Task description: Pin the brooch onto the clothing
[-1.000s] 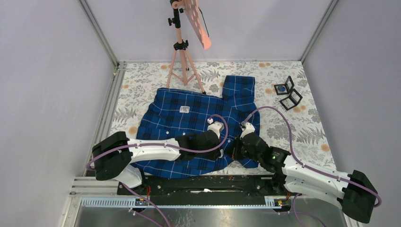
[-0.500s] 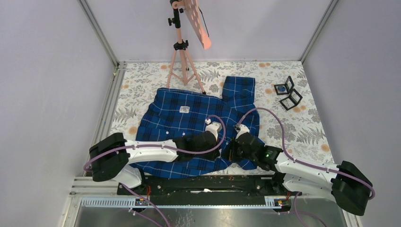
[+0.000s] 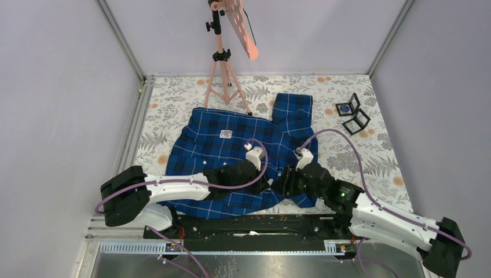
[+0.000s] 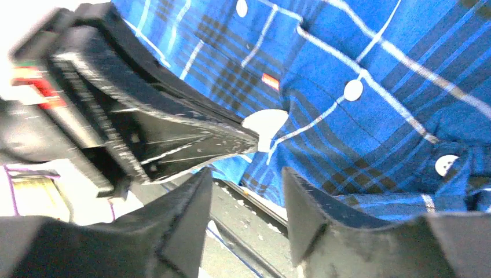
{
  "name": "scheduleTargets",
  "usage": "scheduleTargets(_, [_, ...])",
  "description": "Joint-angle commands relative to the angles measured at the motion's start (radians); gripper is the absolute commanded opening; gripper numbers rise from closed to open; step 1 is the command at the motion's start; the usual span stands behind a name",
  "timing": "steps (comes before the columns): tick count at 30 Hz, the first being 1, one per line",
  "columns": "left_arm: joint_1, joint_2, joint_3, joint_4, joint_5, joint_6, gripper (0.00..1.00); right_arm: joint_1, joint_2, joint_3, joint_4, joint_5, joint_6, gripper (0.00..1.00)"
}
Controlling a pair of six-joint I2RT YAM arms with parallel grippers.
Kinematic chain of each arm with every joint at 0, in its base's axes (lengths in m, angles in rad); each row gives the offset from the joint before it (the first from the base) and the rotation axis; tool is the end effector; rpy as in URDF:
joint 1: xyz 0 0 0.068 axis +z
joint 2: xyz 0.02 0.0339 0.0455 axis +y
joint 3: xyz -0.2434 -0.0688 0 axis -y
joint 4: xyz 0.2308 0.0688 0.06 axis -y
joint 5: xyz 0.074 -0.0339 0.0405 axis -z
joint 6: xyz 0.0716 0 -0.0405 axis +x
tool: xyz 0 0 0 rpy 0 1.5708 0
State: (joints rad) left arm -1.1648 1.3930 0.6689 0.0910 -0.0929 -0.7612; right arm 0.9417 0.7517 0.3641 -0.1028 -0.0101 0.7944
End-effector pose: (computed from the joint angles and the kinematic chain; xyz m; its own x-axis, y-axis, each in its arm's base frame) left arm 0.1272 -0.2792 0.1592 -0.7798 0.0749 -0.6216 0.4797 0.7094 -0.5164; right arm 0.1212 0.1678 0.1795 -0.7748 0.1478 -0.6147 -0.3725 0.6789 0.6327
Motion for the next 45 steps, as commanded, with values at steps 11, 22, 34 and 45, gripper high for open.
scheduleTargets(11, [0.105, -0.061, -0.108, 0.299, 0.269, 0.005, 0.00, -0.077, -0.163, -0.005, -0.099, 0.058, -0.201, 0.62])
scheduleTargets(22, [0.162, -0.078, -0.136, 0.319, 0.400, 0.028, 0.00, -0.169, -0.162, -0.205, 0.253, -0.246, -0.140, 0.61])
scheduleTargets(34, [0.171, -0.062, -0.140, 0.360, 0.483, 0.038, 0.00, -0.169, -0.098, -0.226, 0.338, -0.271, -0.128, 0.49])
scheduleTargets(45, [0.180, -0.063, -0.150, 0.378, 0.568, 0.075, 0.00, -0.170, -0.101, -0.241, 0.362, -0.305, -0.122, 0.38])
